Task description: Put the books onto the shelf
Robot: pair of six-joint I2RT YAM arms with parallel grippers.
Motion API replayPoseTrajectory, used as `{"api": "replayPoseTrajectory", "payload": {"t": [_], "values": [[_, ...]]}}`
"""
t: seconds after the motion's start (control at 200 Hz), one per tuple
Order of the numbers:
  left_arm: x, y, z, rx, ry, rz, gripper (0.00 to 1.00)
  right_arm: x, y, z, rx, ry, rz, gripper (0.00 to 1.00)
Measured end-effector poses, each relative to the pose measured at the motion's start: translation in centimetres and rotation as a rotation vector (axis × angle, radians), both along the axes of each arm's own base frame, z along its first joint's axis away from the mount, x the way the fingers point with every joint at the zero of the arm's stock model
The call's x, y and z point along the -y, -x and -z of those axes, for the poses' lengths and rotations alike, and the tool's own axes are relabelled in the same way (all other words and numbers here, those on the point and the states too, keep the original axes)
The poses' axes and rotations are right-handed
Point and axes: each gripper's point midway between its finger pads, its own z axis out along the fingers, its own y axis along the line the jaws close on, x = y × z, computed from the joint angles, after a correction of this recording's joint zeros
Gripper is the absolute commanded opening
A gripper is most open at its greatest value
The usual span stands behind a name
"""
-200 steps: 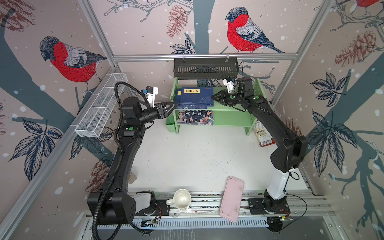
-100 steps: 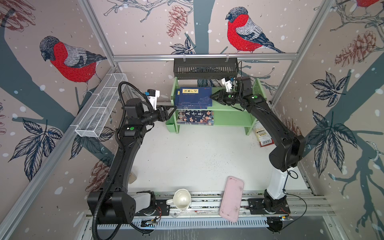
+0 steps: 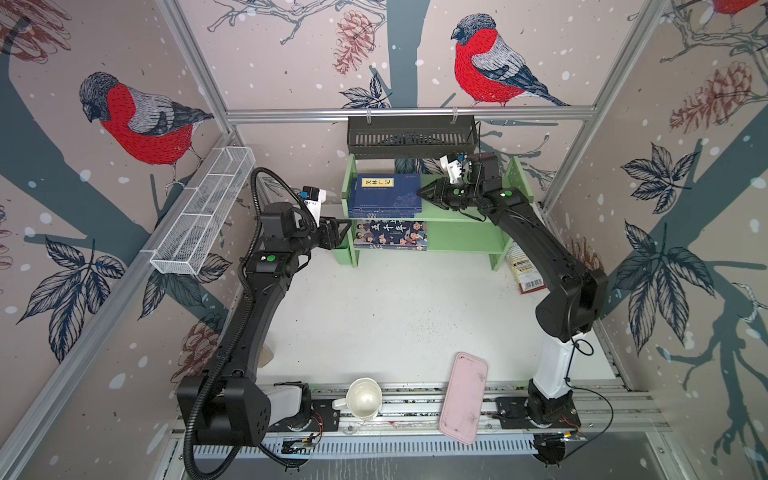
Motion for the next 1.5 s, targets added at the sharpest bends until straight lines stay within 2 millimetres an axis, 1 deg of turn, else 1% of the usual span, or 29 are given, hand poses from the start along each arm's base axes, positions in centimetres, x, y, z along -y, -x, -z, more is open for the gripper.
{"api": "replayPoseTrajectory", "payload": {"t": [0.345, 0.635, 0.991, 1.211, 1.501], "values": [[0.0, -1.3, 1.1, 0.01, -0.031, -0.028, 0.59, -0.5, 0.1, -0.3, -0.004, -0.021, -0.002, 0.28], [0.3, -2.2, 0.7, 0.05, -0.031, -0.035, 0.6, -0.9, 0.2, -0.4, -0.014, -0.036, -0.005, 0.28], [0.3, -2.9, 1.1, 0.048, -0.032, -0.054, 0.6, -1.3, 0.1, -0.4, -0.015, -0.041, -0.011, 0.28], [0.2, -3.2, 0.9, 0.063, -0.03, -0.06, 0.6, -1.9, 0.3, -0.7, -0.018, -0.053, -0.018, 0.28], [-0.1, -3.5, 1.0, 0.057, -0.027, -0.084, 0.6, -2.1, 0.3, -1.3, -0.003, -0.06, -0.021, 0.29]]}}
